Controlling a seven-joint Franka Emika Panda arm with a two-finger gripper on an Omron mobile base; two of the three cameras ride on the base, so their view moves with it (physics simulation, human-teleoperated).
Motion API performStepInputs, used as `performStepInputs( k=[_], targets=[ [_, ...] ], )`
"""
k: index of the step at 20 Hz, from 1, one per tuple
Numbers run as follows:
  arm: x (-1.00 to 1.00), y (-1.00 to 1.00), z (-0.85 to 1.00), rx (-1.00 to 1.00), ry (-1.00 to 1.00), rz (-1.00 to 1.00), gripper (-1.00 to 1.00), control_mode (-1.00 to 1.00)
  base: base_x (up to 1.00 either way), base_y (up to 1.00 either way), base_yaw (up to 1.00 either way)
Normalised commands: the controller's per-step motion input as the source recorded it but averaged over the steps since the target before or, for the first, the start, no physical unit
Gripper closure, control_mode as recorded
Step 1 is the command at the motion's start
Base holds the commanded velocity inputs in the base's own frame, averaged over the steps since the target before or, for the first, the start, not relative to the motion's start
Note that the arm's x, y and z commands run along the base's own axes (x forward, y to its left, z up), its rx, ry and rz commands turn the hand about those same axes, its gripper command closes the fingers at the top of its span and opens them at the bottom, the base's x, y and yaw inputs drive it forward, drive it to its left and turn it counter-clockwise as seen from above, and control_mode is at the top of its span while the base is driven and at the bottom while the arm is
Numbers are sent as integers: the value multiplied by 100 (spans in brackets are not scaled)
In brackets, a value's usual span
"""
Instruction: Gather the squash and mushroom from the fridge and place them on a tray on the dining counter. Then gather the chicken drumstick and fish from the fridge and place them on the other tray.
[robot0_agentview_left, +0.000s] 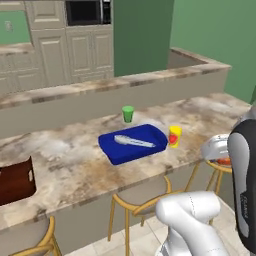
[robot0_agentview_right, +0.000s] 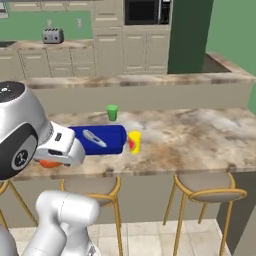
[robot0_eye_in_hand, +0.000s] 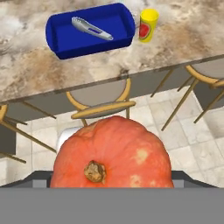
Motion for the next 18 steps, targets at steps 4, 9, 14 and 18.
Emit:
performStepInputs(
  k=[4,9,14,18],
  targets=[
    [0,0,0,0,0,0,100,100,37,-5,26],
    [0,0,0,0,0,0,100,100,22,0,39],
    [0,0,0,0,0,0,100,100,63,-1,32],
    [68,-5,0,0,3,5,100,-100,22,0,2]
  ],
)
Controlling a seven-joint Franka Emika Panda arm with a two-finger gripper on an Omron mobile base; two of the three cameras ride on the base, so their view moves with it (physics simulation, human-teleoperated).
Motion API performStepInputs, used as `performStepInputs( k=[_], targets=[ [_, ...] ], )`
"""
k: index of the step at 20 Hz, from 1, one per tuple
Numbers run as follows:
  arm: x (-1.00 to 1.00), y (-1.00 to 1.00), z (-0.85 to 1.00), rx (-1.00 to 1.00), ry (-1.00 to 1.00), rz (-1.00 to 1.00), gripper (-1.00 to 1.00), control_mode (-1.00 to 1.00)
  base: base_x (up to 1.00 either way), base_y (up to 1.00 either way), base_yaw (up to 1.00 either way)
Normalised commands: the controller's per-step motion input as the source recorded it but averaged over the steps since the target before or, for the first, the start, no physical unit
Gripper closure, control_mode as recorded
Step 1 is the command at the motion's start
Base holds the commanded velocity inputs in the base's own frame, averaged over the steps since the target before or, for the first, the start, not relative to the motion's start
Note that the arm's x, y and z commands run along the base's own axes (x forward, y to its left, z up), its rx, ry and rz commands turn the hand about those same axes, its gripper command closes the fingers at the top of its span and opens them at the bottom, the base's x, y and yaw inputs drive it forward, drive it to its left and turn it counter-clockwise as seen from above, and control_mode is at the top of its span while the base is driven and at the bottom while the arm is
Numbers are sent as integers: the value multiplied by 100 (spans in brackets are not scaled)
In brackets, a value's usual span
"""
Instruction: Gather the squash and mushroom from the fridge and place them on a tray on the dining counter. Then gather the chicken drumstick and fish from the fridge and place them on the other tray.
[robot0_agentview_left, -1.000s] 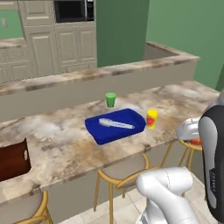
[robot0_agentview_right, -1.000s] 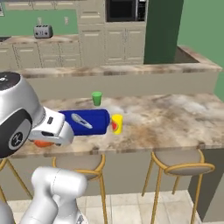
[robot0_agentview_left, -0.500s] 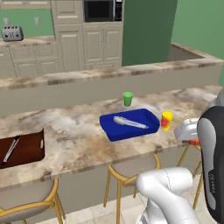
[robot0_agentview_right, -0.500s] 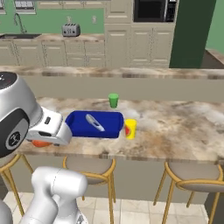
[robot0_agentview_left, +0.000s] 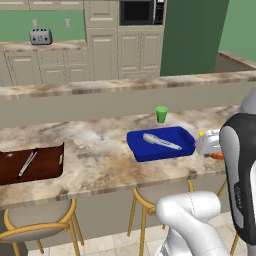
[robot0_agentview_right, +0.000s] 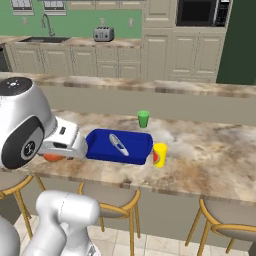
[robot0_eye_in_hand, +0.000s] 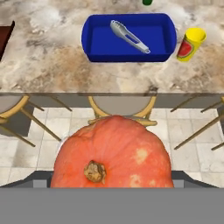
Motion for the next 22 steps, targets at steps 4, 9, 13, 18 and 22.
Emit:
performStepInputs(
  k=[4,9,13,18,22],
  targets=[
    [98,-5,0,0,6,5,100,-100,0,0,0],
    [99,0,-17,0,8,4,100,-100,0,0,0],
    [100,7,-48,0,9,1,100,-100,0,0,0],
    [90,8,-55,0,7,1,100,-100,0,0,0],
    [75,14,-49,-4,9,0,100,-100,0,0,0]
  ],
)
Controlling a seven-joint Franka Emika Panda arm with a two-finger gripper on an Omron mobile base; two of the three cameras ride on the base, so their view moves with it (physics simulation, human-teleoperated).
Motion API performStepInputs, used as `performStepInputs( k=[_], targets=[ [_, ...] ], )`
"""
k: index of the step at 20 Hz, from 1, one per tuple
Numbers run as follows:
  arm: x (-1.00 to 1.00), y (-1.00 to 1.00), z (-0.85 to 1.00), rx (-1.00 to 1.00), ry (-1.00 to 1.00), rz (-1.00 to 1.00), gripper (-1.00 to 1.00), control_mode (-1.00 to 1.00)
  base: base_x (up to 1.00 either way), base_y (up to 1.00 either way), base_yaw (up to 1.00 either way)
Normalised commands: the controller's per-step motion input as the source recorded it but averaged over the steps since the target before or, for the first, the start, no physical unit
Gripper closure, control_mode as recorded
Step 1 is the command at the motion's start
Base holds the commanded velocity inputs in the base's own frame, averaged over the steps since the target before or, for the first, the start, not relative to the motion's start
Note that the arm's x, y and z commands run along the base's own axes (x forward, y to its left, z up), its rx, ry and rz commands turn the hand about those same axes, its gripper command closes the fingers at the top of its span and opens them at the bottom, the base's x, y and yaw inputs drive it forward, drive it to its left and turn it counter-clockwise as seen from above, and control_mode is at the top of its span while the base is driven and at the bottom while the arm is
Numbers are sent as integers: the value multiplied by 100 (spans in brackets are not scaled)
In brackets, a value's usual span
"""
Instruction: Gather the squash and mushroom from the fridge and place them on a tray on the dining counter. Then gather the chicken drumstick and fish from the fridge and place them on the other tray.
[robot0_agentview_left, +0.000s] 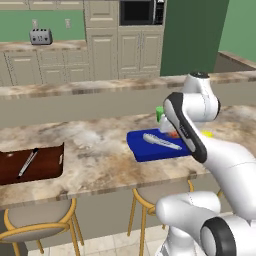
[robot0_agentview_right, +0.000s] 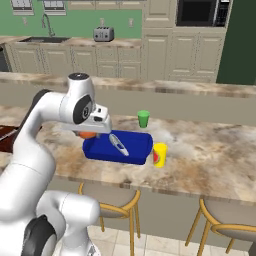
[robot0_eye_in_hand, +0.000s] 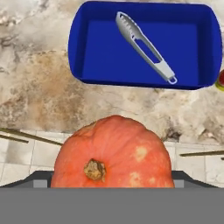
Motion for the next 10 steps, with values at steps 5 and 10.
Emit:
performStepInputs(
  k=[5,10],
  targets=[
    [67,15,-49,-7,10,0,100,-100,0,0,0],
    [56,12,-47,-6,6,0,100,-100,0,0,0]
  ],
)
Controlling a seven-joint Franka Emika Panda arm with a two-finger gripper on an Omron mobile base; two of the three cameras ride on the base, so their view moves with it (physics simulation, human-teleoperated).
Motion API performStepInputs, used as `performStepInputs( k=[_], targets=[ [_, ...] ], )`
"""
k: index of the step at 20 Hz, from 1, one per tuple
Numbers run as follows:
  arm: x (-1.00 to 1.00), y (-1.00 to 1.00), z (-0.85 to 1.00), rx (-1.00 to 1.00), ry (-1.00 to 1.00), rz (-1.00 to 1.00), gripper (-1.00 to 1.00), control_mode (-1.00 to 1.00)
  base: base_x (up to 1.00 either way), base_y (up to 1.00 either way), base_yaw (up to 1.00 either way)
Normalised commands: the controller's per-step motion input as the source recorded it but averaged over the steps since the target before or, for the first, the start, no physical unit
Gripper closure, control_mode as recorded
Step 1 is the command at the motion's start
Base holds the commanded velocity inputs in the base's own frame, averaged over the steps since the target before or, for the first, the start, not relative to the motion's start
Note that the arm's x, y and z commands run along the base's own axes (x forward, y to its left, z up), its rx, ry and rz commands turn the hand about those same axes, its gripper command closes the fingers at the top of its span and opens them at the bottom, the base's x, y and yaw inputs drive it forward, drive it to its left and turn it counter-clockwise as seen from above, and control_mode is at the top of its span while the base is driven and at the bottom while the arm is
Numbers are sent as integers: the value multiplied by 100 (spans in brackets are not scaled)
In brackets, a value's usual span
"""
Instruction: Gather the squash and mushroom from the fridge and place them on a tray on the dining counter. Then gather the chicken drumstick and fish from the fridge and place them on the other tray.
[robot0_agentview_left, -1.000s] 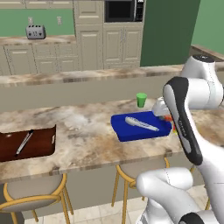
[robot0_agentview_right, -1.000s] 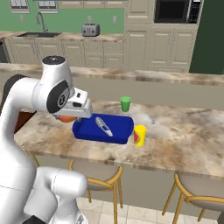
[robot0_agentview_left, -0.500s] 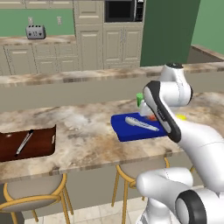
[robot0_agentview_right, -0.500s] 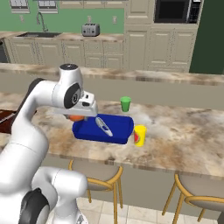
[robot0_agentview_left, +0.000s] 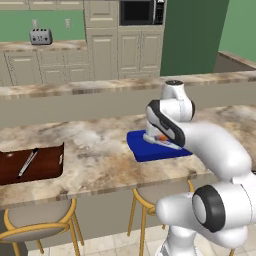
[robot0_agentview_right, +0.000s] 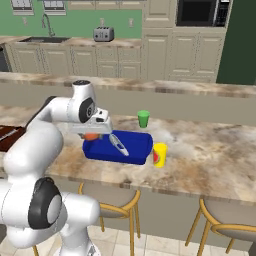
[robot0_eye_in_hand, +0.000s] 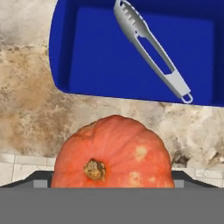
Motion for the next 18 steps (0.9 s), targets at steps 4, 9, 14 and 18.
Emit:
performStepInputs(
  k=[4,9,14,18],
  targets=[
    [46,5,-51,-4,2,0,100,-100,0,0,0],
    [34,2,-52,-1,0,0,100,-100,0,0,0],
    [22,1,-44,0,0,0,100,-100,0,0,0],
    [32,0,-34,0,0,0,100,-100,0,0,0]
  ],
)
